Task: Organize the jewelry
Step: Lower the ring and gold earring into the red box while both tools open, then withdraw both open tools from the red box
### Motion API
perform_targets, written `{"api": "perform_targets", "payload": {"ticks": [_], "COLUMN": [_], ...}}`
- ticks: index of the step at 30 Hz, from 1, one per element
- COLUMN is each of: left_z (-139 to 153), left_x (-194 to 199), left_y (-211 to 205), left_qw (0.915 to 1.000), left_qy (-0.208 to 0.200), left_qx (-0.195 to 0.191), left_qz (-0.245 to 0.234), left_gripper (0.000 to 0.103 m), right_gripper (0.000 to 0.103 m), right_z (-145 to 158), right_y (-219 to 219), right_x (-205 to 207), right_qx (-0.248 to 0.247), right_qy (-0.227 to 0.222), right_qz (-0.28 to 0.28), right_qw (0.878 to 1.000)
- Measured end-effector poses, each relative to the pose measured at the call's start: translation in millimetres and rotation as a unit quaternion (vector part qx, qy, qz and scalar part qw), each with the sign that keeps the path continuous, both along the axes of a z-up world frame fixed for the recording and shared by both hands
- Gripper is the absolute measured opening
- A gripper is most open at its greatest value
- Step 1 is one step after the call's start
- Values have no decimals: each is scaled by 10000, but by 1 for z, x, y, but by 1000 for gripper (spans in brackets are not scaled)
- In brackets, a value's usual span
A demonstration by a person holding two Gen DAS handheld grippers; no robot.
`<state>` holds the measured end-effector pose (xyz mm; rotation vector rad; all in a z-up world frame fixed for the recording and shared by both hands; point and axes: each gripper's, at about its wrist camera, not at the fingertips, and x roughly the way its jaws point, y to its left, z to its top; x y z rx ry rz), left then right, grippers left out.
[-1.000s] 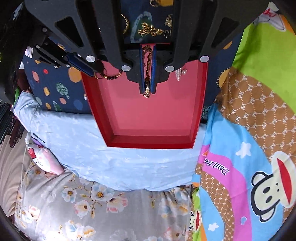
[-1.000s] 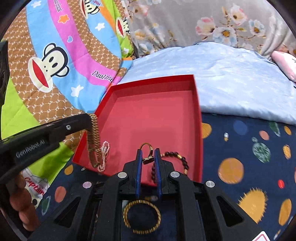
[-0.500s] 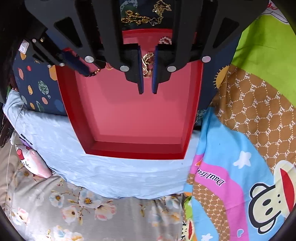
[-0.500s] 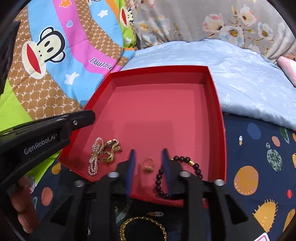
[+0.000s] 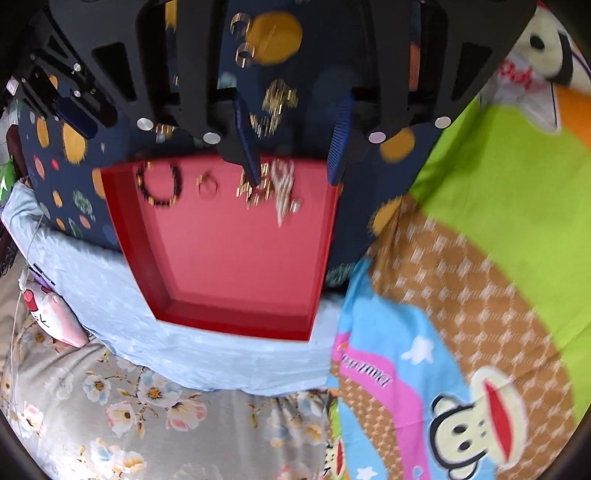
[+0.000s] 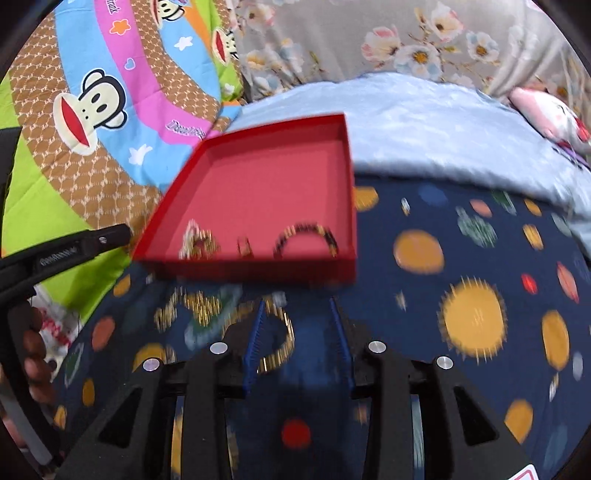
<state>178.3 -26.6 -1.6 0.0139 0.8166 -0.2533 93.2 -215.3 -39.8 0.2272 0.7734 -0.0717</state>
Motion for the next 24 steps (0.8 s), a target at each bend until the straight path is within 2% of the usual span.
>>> {"api": "perform_targets", "payload": {"ticks": [4, 7, 17, 24], "left_z": [-13, -22, -54, -59], "left_x": [-25, -42, -85, -93], "left_y": [14, 21, 21, 14], "left_qw": [9997, 9994, 9969, 9968], "left_qy": [233, 327, 780, 776], "left_qx": [-7, 19, 17, 125], "left_qz": [62, 110, -55, -129], "left_gripper": [38, 55, 56, 58], "right_gripper": [34, 34, 34, 38], "right_z": [-7, -10, -28, -32], "right_y": [1, 4, 13, 17], "right_x": [-30, -47, -74, -74], "right_qx": [127, 95, 285, 234], "right_qy": [147, 195, 405, 473], "right_qz": [-84, -137, -237, -184], "right_qw": [9998, 9997, 9985, 9984]}}
